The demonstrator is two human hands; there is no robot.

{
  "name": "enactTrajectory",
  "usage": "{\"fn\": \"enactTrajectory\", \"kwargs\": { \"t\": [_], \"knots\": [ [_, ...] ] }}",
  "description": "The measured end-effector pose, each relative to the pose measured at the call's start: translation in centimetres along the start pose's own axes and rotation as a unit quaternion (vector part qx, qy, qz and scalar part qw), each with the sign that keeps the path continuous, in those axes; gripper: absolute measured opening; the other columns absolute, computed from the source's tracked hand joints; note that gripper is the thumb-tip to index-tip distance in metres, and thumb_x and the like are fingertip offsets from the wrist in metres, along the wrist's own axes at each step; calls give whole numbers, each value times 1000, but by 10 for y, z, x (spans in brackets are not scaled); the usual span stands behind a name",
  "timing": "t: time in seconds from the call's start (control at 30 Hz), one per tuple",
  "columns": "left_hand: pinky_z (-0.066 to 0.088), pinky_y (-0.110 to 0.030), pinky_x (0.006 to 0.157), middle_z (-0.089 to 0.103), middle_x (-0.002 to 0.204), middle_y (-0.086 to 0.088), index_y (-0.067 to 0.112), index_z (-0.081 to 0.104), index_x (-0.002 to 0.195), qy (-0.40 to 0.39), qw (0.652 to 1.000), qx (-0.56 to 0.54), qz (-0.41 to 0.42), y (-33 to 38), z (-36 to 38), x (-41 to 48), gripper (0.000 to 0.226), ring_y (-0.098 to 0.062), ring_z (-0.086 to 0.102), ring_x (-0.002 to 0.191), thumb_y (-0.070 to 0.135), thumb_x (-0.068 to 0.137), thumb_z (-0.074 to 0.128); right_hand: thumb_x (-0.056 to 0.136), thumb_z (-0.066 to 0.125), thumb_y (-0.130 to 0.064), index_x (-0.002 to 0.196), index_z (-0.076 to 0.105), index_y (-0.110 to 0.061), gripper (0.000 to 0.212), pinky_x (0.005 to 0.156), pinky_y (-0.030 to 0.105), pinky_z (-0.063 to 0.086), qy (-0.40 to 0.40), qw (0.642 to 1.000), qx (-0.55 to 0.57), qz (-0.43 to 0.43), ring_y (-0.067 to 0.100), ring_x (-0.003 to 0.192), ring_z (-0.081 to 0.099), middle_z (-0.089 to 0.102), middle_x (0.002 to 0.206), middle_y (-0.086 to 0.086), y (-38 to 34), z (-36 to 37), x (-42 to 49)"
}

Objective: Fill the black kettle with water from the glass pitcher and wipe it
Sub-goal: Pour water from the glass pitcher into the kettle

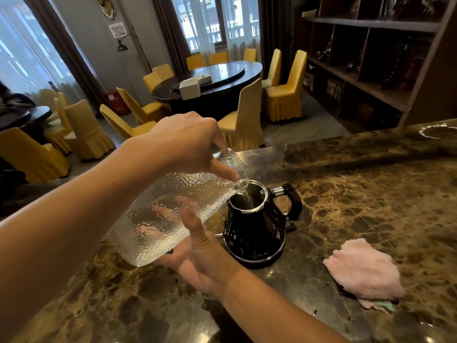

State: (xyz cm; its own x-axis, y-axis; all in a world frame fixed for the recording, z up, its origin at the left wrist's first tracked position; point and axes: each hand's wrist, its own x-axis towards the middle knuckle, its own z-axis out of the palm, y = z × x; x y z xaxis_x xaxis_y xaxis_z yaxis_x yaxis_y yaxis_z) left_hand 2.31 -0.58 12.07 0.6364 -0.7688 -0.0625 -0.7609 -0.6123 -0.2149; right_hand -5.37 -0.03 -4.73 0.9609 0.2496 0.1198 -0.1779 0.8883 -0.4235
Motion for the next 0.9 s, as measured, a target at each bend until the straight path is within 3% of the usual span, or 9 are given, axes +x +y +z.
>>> {"fn": "enactTrajectory", "kwargs": {
  "t": [0.1,0.27,0.43,0.5,0.57,0.63,0.8,0.9],
  "knots": [
    [59,-40,75,73,109,13,34,67,124,1,1000,4,1,-1,0,0,100,-14,65,99,91,44,47,50,90,-48,132,49,-33,93,83,47,59,14,1000,-4,-1,18,106,62,68,113,-11,-1,2,-1],
    [59,-38,72,72,99,15,37,67,123,-5,1000,14,-6,0,-1,0,99,-13,64,92,92,43,47,58,87,-45,139,45,-31,92,89,51,57,20,1000,-5,5,28,119,58,62,130,-1,2,0,2],
    [59,-40,71,73,99,12,36,68,123,-6,1000,25,-2,-1,-1,3,97,-15,65,93,92,46,50,71,68,-37,125,47,-34,58,80,43,60,20,1000,-11,6,21,100,63,60,112,0,-2,-1,-3],
    [59,-39,71,73,99,13,36,68,123,-4,1000,29,0,-2,-1,3,97,-15,65,93,92,46,50,70,73,-38,132,42,-36,70,84,45,59,15,1000,-8,12,25,107,61,57,119,4,-1,-2,-1],
    [59,-38,71,73,98,14,37,68,123,-4,999,33,5,-1,-2,3,95,-14,65,93,91,47,51,69,81,-40,143,34,-38,88,93,51,55,-4,1000,-4,19,34,126,52,51,138,11,2,-3,3],
    [59,-39,72,73,100,14,36,68,123,-4,999,35,8,0,-3,2,93,-14,66,95,90,49,53,69,84,-40,146,32,-36,93,99,54,51,-16,1000,-3,24,37,136,44,46,147,15,4,-6,8],
    [59,-37,72,73,102,14,35,67,124,-6,999,42,9,1,-2,4,95,-14,66,96,90,48,52,63,87,-39,137,40,-33,88,97,53,53,-17,1000,17,18,38,135,44,51,139,14,4,-8,9],
    [59,-39,74,73,102,14,36,67,124,-11,999,46,9,1,-1,6,98,-15,66,98,91,45,49,61,88,-40,139,36,-32,94,98,53,52,-18,999,12,24,39,134,46,49,142,15,4,-9,10]
  ]
}}
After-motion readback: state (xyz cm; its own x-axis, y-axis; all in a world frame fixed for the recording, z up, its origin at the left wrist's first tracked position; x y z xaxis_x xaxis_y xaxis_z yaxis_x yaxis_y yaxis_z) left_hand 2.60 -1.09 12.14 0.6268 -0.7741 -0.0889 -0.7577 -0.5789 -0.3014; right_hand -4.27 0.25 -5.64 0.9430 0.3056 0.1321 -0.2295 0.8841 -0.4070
